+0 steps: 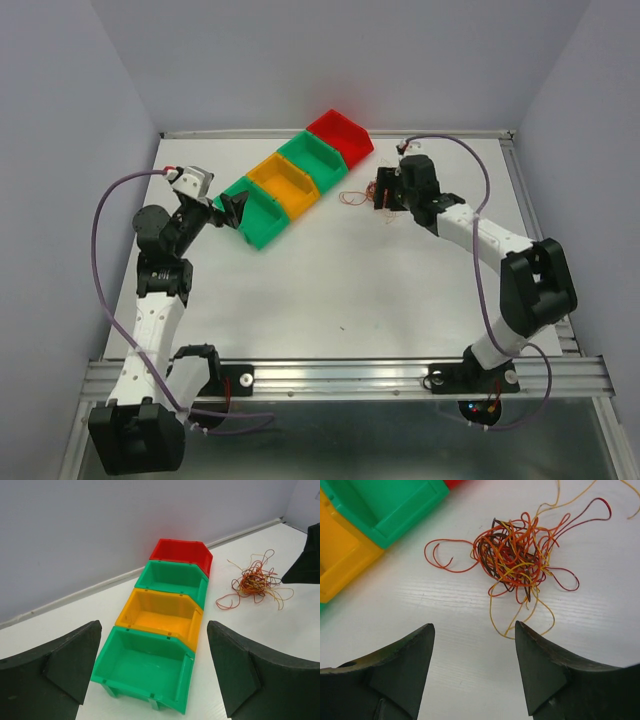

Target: Untangle the cables

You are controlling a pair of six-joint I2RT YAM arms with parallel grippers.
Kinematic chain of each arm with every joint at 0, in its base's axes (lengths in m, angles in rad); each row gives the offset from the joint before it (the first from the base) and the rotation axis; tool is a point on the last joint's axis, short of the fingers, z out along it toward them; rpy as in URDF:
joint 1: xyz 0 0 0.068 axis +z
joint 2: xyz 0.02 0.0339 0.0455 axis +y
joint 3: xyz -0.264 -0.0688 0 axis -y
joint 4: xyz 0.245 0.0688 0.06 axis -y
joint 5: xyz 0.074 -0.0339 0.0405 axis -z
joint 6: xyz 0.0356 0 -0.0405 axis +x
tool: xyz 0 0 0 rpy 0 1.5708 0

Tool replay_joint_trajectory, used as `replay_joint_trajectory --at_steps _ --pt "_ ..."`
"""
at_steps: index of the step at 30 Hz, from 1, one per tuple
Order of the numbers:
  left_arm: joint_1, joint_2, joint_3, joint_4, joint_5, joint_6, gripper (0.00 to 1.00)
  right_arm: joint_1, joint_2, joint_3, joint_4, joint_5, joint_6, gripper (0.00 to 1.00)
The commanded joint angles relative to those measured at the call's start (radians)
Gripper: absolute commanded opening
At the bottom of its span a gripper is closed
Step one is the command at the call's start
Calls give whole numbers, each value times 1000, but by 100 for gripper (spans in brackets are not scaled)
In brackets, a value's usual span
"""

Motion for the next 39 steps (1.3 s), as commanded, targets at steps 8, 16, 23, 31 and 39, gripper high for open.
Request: replay_joint_trajectory --at_steps 8,16,23,31,39 --pt "-5 50 41 13 54 19 99 89 214 211 -91 254 -217 59" --pt "-10 61 44 12 55 21 99 101 303 254 -112 334 -216 52" --pt "-18 79 50 7 48 27 99 102 357 283 -114 315 -214 33" --pt "-34 97 52 4 46 39 99 104 246 239 -115 219 -162 1" --pt "-178 156 56 3 83 125 99 118 -78 190 -229 27 -91 1"
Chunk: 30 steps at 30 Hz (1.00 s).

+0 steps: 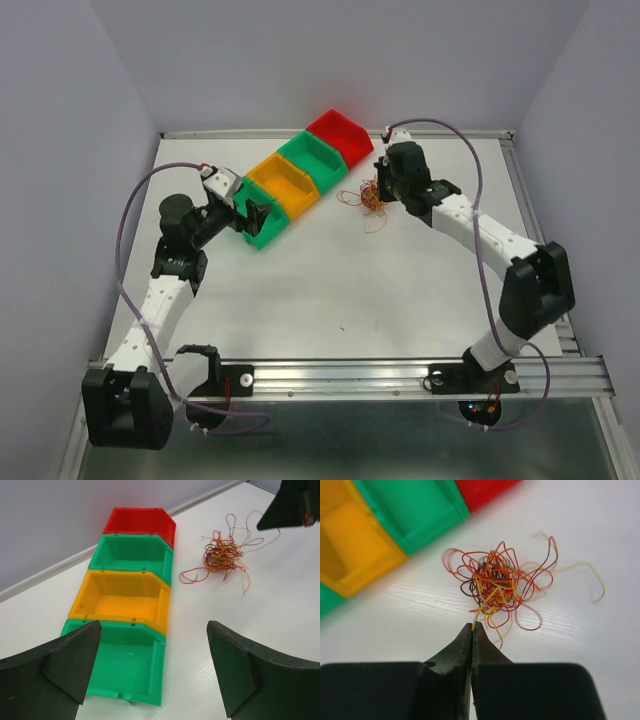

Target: Untangle the cables

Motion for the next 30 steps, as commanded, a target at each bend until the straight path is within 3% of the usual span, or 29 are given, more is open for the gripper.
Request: replay_joint_trajectory --at_steps 1,9,13,20,24,30 --pt "-101 19 59 30 22 84 99 23 -174 -23 -43 -126 45 1" --pt "-228 212 172 93 143 60 95 39 -352 -63 -83 -237 75 1" --pt "-273 348 220 284 167 20 95 40 -450 -87 -80 -283 86 1" --pt "-371 664 327 473 209 -57 95 40 -521 -115 -80 -303 95 0" --pt "-420 735 319 643 229 -120 95 40 -542 -121 -77 -310 102 1" --pt "-492 797 364 731 301 -206 94 42 -546 -129 -73 -316 103 1"
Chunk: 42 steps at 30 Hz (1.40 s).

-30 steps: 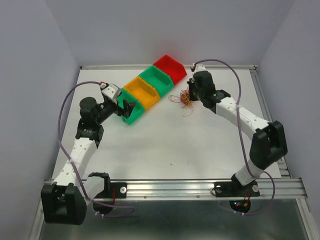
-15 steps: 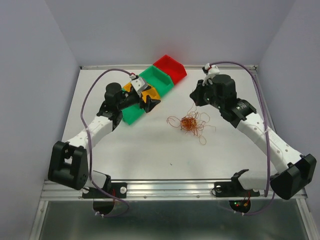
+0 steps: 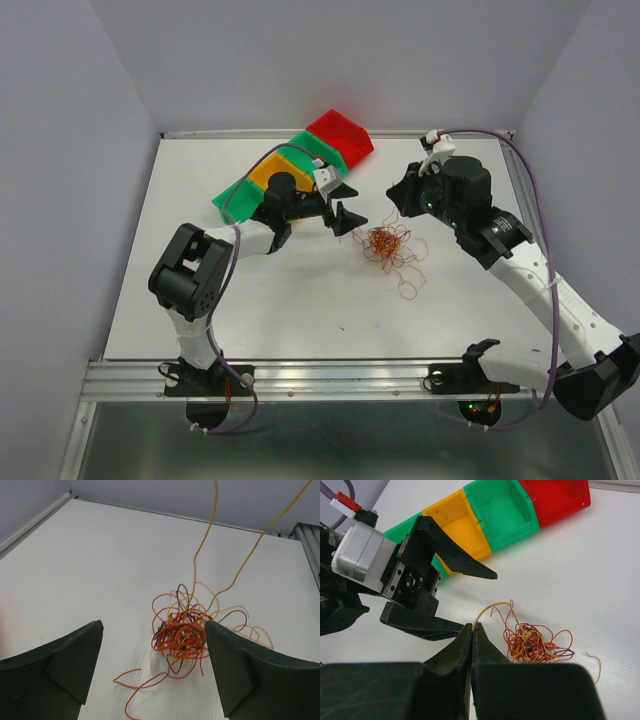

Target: Untangle the cables

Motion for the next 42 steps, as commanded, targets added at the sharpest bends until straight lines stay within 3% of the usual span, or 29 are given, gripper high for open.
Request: replay_joint_trajectory --at_steps 1,7,23,26,28,34,42 --pt "-57 -11 50 178 61 -68 93 8 -18 -15 37 -23 10 1" --pt "-108 22 67 131 -55 -54 86 8 -18 -23 49 -32 21 1" --pt "-182 112 136 25 -120 8 67 8 -27 -40 103 -138 49 1" --pt "-200 124 154 -24 -129 32 56 10 -36 -34 120 -160 58 0" --pt "-202 141 154 -29 -126 36 46 8 -50 -5 123 -161 67 1" --pt "-211 169 147 -35 -123 38 34 8 -90 196 121 -100 130 0" --pt "-212 201 160 -69 -129 41 26 8 -36 540 106 21 144 1"
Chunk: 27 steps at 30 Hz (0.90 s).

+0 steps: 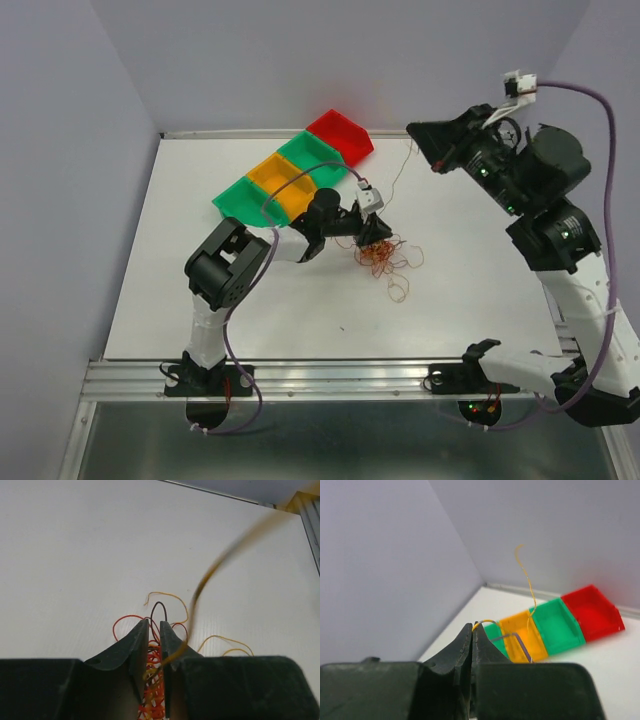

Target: Untangle the cables

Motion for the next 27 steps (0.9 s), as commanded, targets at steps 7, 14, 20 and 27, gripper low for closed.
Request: replay_joint_trajectory --at_steps 7,14,20,27 --pt "-4 -39 17 -3 -20 31 25 8 54 314 40 160 14 1" --pt "-3 -16 46 -31 26 20 8 8 111 440 51 201 -6 0" --pt "-4 -51 5 10 13 37 7 10 194 587 54 275 -26 0" --pt "-4 -24 22 -6 13 29 16 10 275 782 236 339 -75 1"
